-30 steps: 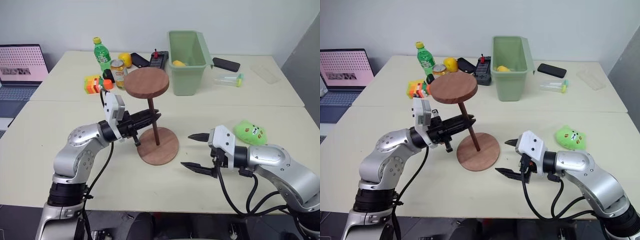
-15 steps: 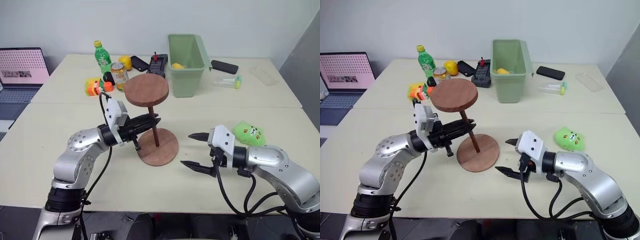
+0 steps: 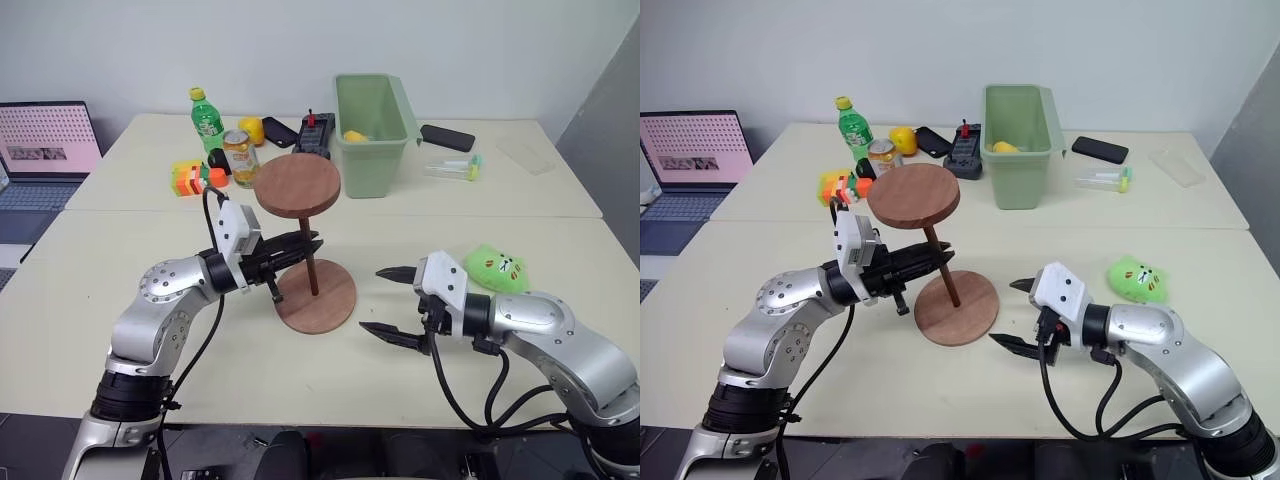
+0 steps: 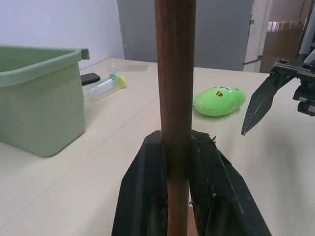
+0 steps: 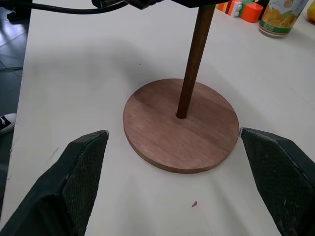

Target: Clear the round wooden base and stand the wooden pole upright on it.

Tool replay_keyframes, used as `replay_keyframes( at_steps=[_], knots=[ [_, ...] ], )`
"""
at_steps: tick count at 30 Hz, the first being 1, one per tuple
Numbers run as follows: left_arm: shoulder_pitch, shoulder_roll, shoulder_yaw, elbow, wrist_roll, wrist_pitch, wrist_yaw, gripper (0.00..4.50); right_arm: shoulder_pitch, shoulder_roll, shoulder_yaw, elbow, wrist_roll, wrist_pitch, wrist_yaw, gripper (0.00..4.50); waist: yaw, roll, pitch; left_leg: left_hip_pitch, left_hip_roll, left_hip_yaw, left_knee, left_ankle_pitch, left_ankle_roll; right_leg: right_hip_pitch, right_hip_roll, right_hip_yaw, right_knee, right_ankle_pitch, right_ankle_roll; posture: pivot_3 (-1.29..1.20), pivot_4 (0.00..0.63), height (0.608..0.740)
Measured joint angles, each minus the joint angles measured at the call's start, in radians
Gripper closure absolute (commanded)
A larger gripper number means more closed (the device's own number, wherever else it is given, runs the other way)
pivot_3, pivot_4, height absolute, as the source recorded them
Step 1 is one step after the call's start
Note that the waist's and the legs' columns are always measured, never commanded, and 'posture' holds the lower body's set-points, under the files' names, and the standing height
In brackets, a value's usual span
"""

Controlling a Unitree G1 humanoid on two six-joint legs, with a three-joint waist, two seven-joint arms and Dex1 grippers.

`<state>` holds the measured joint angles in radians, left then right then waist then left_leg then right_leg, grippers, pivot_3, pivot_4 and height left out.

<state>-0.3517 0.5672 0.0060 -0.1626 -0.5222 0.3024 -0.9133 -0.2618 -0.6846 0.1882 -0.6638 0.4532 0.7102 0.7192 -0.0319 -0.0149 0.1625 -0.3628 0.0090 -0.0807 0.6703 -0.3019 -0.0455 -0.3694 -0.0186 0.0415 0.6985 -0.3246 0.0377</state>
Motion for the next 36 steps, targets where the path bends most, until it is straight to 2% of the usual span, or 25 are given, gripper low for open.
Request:
replay_keyframes(
  at_steps=[3, 5, 9, 16, 21, 24, 27, 31, 36],
  knots=[
    [-0.002, 0.004, 0.0, 0.002, 0.0, 0.0, -0.003, 4.24, 0.0, 0.001, 0.0, 0.0, 0.0, 0.0, 0.0, 0.0, 0.0, 0.0, 0.0, 0.0, 0.0, 0.0, 0.0, 0.0, 0.0, 0.0, 0.0, 0.0, 0.0, 0.0, 0.0, 0.0, 0.15, 0.74],
    [-0.005, 0.016, -0.001, 0.003, 0.0, 0.0, -0.007, 3.53, 0.0, 0.002, 0.0, 0.0, 0.0, 0.0, 0.001, 0.0, -0.001, 0.0, 0.0, 0.0, 0.0, 0.0, 0.0, 0.0, 0.0, 0.0, 0.0, 0.0, 0.0, 0.0, 0.0, 0.0, 0.15, 0.74],
    [0.029, 0.056, -0.017, 0.063, 0.039, 0.061, -0.02, 2.79, -0.001, 0.003, 0.0, 0.003, 0.0, 0.0, 0.001, 0.0, -0.002, 0.0, 0.001, -0.002, 0.0, 0.0, -0.004, 0.0, 0.0, -0.003, 0.0, 0.0, -0.001, 0.0, 0.0, 0.0, 0.15, 0.74],
    [0.033, 0.067, -0.04, 0.038, 0.036, 0.098, -0.081, 1.35, -0.003, 0.015, 0.0, 0.005, 0.0, 0.0, 0.001, 0.0, 0.005, -0.001, 0.002, -0.008, -0.001, -0.002, -0.006, 0.0, 0.0, -0.005, -0.003, 0.0, -0.01, 0.0, 0.0, 0.0, 0.15, 0.74],
    [0.043, 0.12, -0.041, 0.011, 0.039, 0.104, -0.131, 1.35, -0.004, 0.016, 0.0, 0.01, -0.002, -0.001, 0.004, 0.0, 0.003, -0.001, 0.002, -0.008, 0.0, -0.003, -0.006, 0.0, 0.0, -0.005, -0.003, 0.0, -0.01, 0.0, 0.0, 0.0, 0.15, 0.74],
    [0.05, 0.198, -0.036, 0.014, 0.061, 0.104, -0.162, 1.35, -0.004, 0.014, 0.0, 0.017, -0.002, -0.004, 0.009, 0.0, 0.002, -0.001, 0.002, -0.008, 0.0, -0.003, -0.007, 0.0, 0.0, -0.005, -0.002, -0.001, -0.01, 0.0, 0.0, 0.0, 0.15, 0.74],
    [0.073, 0.321, 0.005, 0.015, 0.083, 0.102, -0.211, 1.35, -0.007, -0.014, -0.017, 0.035, -0.001, -0.014, 0.033, 0.0, -0.001, 0.0, 0.004, -0.008, 0.0, -0.002, -0.008, 0.0, 0.0, -0.006, -0.002, -0.001, -0.011, 0.0, 0.0, 0.0, 0.15, 0.74],
    [0.133, 0.454, 0.09, 0.012, 0.107, 0.101, -0.247, 1.35, -0.008, -0.07, -0.097, 0.05, 0.015, -0.037, 0.086, 0.0, 0.001, 0.001, 0.006, -0.008, 0.0, -0.001, -0.008, 0.0, 0.0, -0.005, -0.002, -0.001, -0.012, 0.0, 0.0, 0.0, 0.15, 0.74],
    [0.239, 0.493, 0.258, 0.034, 0.115, 0.079, -0.231, 1.35, 0.058, -0.174, -0.277, 0.033, 0.136, -0.038, 0.198, 0.0, 0.004, 0.001, 0.008, -0.01, 0.0, -0.003, -0.008, 0.0, 0.0, -0.005, -0.004, -0.001, -0.014, 0.0, 0.0, 0.0, 0.15, 0.74]
  ],
)
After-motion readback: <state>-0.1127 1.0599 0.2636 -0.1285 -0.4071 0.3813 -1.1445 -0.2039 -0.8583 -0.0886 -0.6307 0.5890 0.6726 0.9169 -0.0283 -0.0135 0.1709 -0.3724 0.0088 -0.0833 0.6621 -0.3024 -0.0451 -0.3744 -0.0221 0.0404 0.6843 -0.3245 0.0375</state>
